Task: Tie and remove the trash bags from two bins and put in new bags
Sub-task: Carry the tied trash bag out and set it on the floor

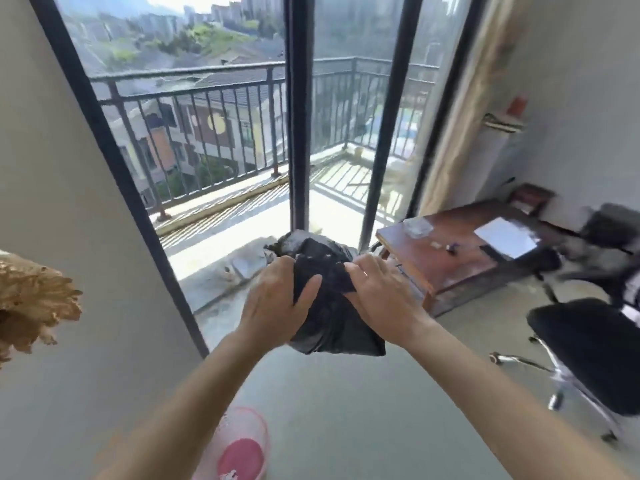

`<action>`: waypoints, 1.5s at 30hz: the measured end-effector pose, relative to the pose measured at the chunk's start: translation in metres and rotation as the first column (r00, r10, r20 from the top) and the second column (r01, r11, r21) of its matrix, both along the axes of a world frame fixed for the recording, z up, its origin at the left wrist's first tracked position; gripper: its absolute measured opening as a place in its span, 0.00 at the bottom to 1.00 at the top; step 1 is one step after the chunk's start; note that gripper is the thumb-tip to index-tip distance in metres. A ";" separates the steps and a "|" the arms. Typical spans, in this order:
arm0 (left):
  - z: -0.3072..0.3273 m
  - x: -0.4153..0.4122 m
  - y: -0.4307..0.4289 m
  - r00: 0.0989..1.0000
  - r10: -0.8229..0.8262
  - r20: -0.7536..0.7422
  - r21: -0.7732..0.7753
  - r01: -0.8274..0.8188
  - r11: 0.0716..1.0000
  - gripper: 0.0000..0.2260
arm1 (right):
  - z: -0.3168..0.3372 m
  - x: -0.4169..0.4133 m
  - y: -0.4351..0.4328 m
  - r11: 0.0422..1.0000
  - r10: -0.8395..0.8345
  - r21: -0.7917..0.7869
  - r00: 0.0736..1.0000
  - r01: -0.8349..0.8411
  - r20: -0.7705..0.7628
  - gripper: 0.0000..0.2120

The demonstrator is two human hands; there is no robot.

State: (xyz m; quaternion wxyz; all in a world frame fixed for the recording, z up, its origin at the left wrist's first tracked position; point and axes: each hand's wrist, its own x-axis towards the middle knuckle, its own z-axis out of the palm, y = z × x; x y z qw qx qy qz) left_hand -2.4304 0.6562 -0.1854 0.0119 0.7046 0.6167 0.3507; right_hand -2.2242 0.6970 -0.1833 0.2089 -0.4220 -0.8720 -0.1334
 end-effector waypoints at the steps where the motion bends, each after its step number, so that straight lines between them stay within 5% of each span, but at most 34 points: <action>1: 0.005 0.025 0.002 0.996 -0.081 -0.034 -0.031 0.080 0.996 0.16 | 0.003 0.030 -0.010 0.996 -0.083 0.010 0.997 0.083 -0.006 0.19; 5: 0.032 0.149 -0.001 0.912 -0.393 -0.117 -0.109 0.381 0.918 0.30 | 0.030 0.165 -0.056 0.932 -0.348 0.094 0.937 0.350 -0.038 0.15; 9: 0.054 0.291 -0.027 0.806 -0.534 -0.256 -0.081 0.533 0.842 0.32 | 0.048 0.296 -0.133 0.827 -0.530 0.146 0.840 0.543 -0.118 0.14; 16: 0.048 0.566 -0.102 0.590 -0.658 -0.468 -0.010 0.741 0.672 0.19 | 0.029 0.514 -0.296 0.594 -0.780 0.067 0.595 0.802 -0.194 0.11; 24: 0.050 0.848 -0.219 0.335 -0.904 -0.265 -0.016 0.936 0.352 0.08 | 0.040 0.739 -0.454 0.276 -0.940 -0.104 0.246 0.956 -0.237 0.14; 28: 0.044 0.956 -0.243 0.198 -0.959 -0.205 0.026 0.980 0.197 0.10 | 0.037 0.831 -0.487 0.208 -0.951 -0.112 0.174 0.972 -0.256 0.15; 37: 0.001 1.233 -0.237 0.029 -0.976 -0.216 -0.028 0.999 0.036 0.24 | 0.025 1.083 -0.495 0.103 -0.981 -0.131 0.079 0.986 -0.176 0.11; 45: 0.035 1.490 -0.307 -0.304 -0.946 -0.112 -0.045 0.953 -0.301 0.24 | 0.050 1.284 -0.565 -0.146 -0.958 -0.084 -0.162 0.986 -0.237 0.10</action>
